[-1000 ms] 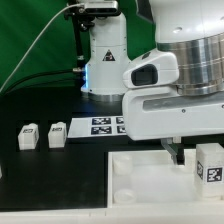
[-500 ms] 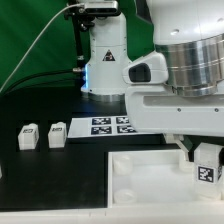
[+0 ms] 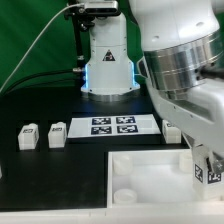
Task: Assemble one leg
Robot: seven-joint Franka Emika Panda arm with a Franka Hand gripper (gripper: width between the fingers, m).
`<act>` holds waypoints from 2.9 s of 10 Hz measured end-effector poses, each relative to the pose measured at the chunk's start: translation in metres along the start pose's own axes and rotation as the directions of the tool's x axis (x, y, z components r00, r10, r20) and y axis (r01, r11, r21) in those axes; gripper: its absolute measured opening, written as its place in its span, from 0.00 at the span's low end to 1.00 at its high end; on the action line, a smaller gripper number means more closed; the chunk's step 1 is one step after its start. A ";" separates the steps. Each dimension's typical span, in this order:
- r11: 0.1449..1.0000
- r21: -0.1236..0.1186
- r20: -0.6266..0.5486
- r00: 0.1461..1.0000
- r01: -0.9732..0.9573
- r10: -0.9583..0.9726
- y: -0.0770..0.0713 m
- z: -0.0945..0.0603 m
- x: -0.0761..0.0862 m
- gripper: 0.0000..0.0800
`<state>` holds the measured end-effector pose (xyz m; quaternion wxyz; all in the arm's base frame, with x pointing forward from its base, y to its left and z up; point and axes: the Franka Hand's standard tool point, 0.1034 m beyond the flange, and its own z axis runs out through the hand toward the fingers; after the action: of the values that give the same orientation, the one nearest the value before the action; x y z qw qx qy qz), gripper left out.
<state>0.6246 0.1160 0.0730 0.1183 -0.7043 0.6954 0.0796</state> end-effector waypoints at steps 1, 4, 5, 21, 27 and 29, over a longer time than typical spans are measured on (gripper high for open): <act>0.998 0.002 0.008 0.998 -0.061 0.061 0.000 0.000 -0.002 0.37; 1.000 0.002 0.008 1.000 0.000 0.000 0.000 0.000 -0.001 0.48; 1.000 0.001 0.008 1.000 0.000 0.000 0.000 0.000 -0.002 0.67; 0.687 -0.128 -0.014 0.691 0.715 -0.723 -0.002 0.002 -0.001 0.39; 0.994 -0.021 0.015 0.995 -0.103 0.104 -0.003 0.004 0.003 0.37; 0.994 -0.023 0.014 0.995 -0.102 0.103 -0.002 0.005 0.001 0.44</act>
Offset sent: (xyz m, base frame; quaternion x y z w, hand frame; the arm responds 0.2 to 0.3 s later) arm 0.0000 0.0000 0.0000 0.0000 0.0000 -0.0899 0.9960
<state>0.6267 0.1163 0.0681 0.1115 -0.6684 0.7287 0.0989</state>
